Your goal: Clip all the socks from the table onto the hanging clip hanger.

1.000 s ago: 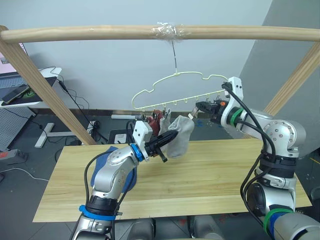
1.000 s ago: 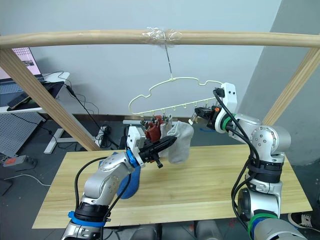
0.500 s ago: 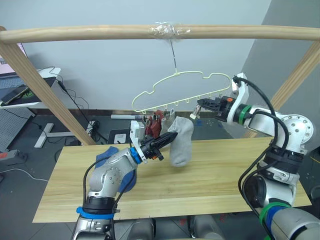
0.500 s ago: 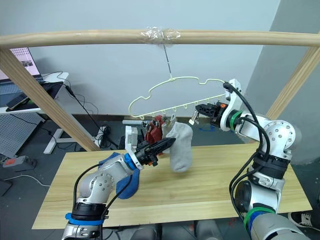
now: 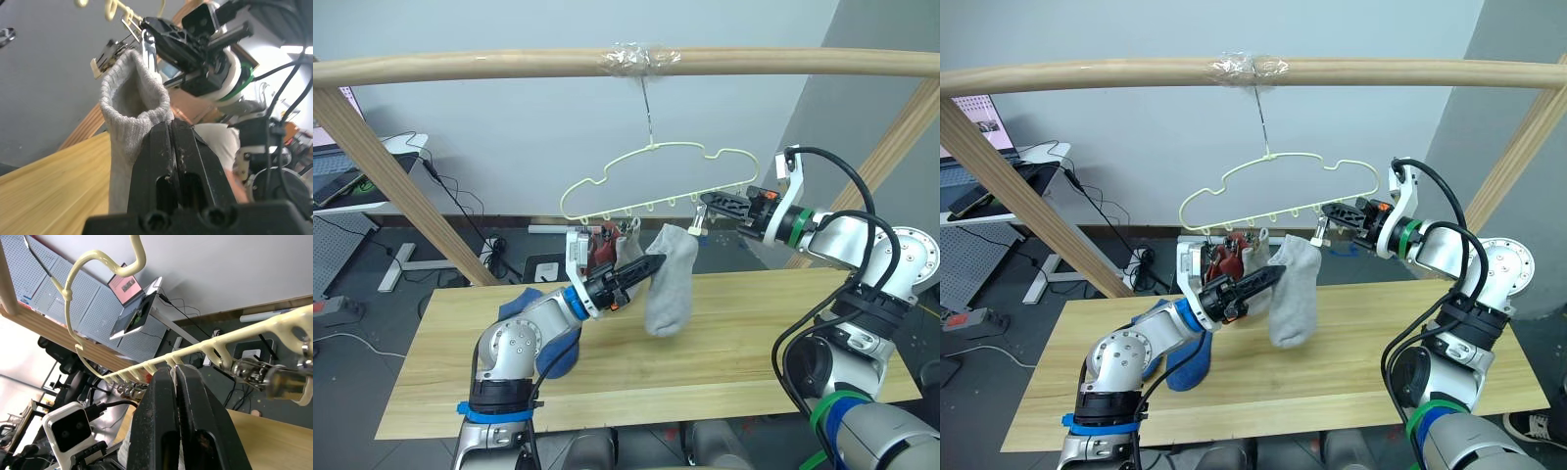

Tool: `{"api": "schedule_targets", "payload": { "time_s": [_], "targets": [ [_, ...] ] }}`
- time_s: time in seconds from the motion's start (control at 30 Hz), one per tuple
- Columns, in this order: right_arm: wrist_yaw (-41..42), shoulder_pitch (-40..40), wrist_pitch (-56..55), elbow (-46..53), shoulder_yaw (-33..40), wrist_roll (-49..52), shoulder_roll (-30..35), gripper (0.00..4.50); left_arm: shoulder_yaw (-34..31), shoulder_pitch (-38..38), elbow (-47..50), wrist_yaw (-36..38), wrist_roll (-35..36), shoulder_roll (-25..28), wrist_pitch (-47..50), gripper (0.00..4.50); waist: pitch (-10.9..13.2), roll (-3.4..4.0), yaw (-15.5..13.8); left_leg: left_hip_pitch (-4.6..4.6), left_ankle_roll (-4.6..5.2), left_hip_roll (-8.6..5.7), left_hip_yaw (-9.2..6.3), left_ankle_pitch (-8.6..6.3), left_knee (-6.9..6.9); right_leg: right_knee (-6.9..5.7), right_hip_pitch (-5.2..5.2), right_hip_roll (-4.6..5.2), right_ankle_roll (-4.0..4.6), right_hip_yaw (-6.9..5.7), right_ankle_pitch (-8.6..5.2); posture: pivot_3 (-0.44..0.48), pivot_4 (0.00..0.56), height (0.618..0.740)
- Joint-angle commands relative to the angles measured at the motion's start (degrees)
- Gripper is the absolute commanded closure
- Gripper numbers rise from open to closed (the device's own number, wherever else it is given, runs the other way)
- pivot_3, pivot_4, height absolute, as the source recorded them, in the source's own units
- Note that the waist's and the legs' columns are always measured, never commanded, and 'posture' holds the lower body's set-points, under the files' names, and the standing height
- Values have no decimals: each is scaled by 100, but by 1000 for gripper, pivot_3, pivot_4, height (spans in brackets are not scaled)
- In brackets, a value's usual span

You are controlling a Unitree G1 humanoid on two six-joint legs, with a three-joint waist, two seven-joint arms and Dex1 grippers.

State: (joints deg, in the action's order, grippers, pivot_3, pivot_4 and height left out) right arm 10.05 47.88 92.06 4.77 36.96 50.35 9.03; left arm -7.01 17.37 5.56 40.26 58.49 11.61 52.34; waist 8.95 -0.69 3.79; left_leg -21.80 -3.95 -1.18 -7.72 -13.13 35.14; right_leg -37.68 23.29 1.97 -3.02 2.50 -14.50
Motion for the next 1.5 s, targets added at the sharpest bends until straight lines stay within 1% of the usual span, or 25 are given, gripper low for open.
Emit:
{"api": "schedule_targets", "payload": {
  "time_s": [0.03, 0.23, 0.4, 0.63, 0.73, 0.87, 0.97, 1.03, 1.1, 1.2, 1.3, 1.33, 1.43, 1.5],
  "targets": [
    [-42, 97, 44, 97, 64, 266, -18, 4500, -92, 127, 219, -25, 209, 39, 63, 4477, 0, 0, 1, 0, 0, 0, 0, 0, 0, 0, 0, 0, 0, 0, 0, -60, 136, 740],
    [-109, 75, 44, 106, 57, 321, -35, 4500, -74, 85, 273, -77, 294, 57, 130, 4477, 1, 1, 0, -1, 0, 0, 1, 0, -1, 3, 0, 0, 0, 1, 0, -56, 135, 740],
    [5, -96, 26, 359, -211, 225, -3, 4500, -13, -64, 364, -70, 224, 109, 92, 4477, 1, 1, -1, -1, 0, 0, 1, 0, -1, 4, 0, 0, 0, 1, 0, -57, 134, 740],
    [-36, -171, -12, 440, -217, 218, -150, 4500, -108, -141, 415, -186, 546, 72, 270, 4477, 3, 2, -1, -2, 0, 0, 0, 0, -3, 6, 1, 0, 0, 1, -1, -54, 134, 740],
    [-22, -177, -5, 421, -190, 207, -115, 4500, -115, -165, 425, -225, 586, 88, 262, 4477, 3, 2, -2, -2, 0, 0, 0, 0, -3, 7, 1, 0, 0, 1, -1, -54, 131, 740],
    [37, -261, -127, 509, -335, 185, -47, 4500, -117, -320, 585, -253, 647, 153, 287, 4477, 3, 2, -5, -3, 0, 0, 1, 0, -4, 10, 1, 0, 0, 1, -1, -51, 129, 740],
    [138, -477, -352, 706, -647, 120, 14, 4500, -111, -469, 726, -248, 635, 261, 298, 4477, 3, 2, -5, -4, 0, 1, -1, -1, -8, 15, 2, 0, 0, 0, -1, -47, 127, 740],
    [346, -818, -764, 992, -1209, -77, 248, 4500, -78, -579, 849, -204, 516, 396, 233, 4477, 3, 3, -5, -5, 0, 1, 0, -1, -9, 19, 2, 0, 0, 0, -1, -40, 125, 740],
    [432, -1071, -1096, 1140, -1520, -174, 332, 4500, -57, -680, 962, -151, 472, 534, 215, 4477, 3, 3, -7, -7, 0, 2, -1, -1, -10, 28, 2, 0, -1, 0, -1, -40, 125, 740],
    [519, -1407, -1457, 1294, -1853, -288, 442, 4500, -50, -810, 1124, -131, 491, 766, 255, 4477, 4, 3, -15, -12, -1, 2, 1, -1, -11, 42, 1, 1, -4, 1, 2, -31, 128, 740],
    [495, -1639, -1630, 1382, -1953, -267, 460, 4500, -20, -922, 1162, -156, 569, 961, 407, 4477, 5, 3, -26, -14, -1, 2, 1, -1, -12, 48, 1, 1, -6, 0, 3, -26, 132, 740],
    [519, -1734, -1705, 1434, -2033, -303, 522, 4500, 57, -953, 1110, -185, 448, 1032, 432, 4477, 6, 3, -37, -14, -1, 2, 2, -1, -13, 49, 1, 2, -6, 1, 3, -29, 134, 740],
    [629, -2084, -2024, 1645, -2405, -550, 803, 4500, 481, -1012, 753, -198, -355, 1212, 160, 4477, 7, 4, -50, -14, -1, 1, 1, -2, -17, 57, 0, 2, -6, 0, 3, -38, 137, 740],
    [653, -2234, -2190, 1720, -2555, -633, 901, 4500, 562, -996, 574, -202, -577, 1180, 31, 4477, 14, -1, -54, -14, -1, 1, 2, -2, -20, 62, -1, 2, -5, 0, 2, -45, 138, 740]
  ]
}}
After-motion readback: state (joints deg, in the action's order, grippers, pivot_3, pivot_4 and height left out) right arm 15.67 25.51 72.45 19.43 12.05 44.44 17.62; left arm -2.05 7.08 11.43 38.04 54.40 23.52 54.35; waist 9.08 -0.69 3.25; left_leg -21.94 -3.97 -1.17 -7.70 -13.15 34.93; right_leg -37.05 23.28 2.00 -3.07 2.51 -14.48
